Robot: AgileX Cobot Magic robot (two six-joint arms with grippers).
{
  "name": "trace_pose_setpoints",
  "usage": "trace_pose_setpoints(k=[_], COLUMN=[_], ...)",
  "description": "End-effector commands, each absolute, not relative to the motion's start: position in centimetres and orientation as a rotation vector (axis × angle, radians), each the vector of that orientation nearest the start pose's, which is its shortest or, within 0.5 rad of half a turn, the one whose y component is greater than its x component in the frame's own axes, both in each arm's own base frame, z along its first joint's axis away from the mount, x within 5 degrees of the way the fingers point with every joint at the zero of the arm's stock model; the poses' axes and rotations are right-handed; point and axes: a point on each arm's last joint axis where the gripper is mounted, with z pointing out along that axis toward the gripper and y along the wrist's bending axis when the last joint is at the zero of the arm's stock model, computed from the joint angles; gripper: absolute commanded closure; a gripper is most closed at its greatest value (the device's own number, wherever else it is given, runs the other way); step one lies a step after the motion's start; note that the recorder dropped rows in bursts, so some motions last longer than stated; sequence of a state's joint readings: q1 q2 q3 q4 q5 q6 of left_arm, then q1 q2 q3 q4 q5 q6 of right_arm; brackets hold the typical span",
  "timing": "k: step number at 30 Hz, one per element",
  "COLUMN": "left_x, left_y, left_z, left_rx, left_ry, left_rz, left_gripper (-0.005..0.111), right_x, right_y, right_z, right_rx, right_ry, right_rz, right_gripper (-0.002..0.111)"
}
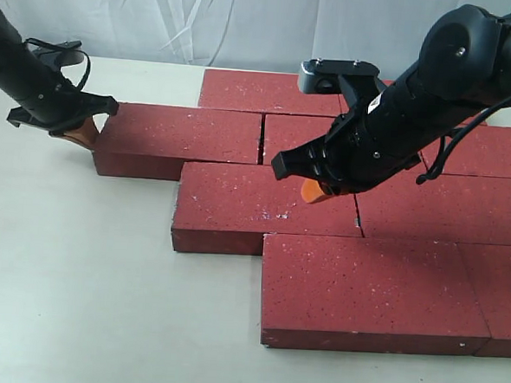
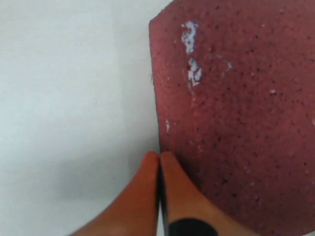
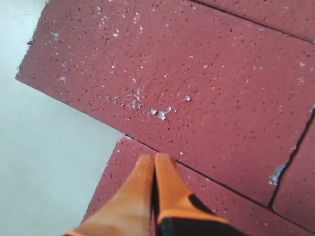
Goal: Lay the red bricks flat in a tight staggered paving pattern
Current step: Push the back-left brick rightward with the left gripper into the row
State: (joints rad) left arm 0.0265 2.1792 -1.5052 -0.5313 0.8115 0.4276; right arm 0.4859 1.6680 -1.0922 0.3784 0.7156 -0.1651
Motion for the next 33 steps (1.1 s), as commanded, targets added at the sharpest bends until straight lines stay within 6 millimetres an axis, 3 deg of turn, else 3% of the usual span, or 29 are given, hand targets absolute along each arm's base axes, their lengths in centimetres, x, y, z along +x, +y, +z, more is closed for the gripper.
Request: trace_pose_setpoints(k=[1, 14, 23, 33], left_x=[43.24, 43.18, 43.2, 43.41], left_y=[-2.93, -2.79, -2.14, -3.06], left_z=[13.12, 13.09, 12.88, 13.02], left_rx=[0.093, 0.1, 0.168, 0.154], left_ry=[2.856, 2.864, 2.873, 2.842], left_rz=[-0.572, -0.564, -0.458, -0.501], left_gripper=[0.107, 0.107, 0.107, 0.107], right_x=[28.35, 28.39, 28.37, 28.37], right_y=[17.57, 17.57, 17.57, 17.56], right_z=[22.09, 22.1, 22.09, 22.09], right_rx=[-0.573, -0.572, -0.573, -0.575], right_ry=[2.722, 2.718, 2.72, 2.719], right_rz=[0.499, 0.499, 0.499, 0.496], right_gripper=[0.109, 0.109, 0.109, 0.109])
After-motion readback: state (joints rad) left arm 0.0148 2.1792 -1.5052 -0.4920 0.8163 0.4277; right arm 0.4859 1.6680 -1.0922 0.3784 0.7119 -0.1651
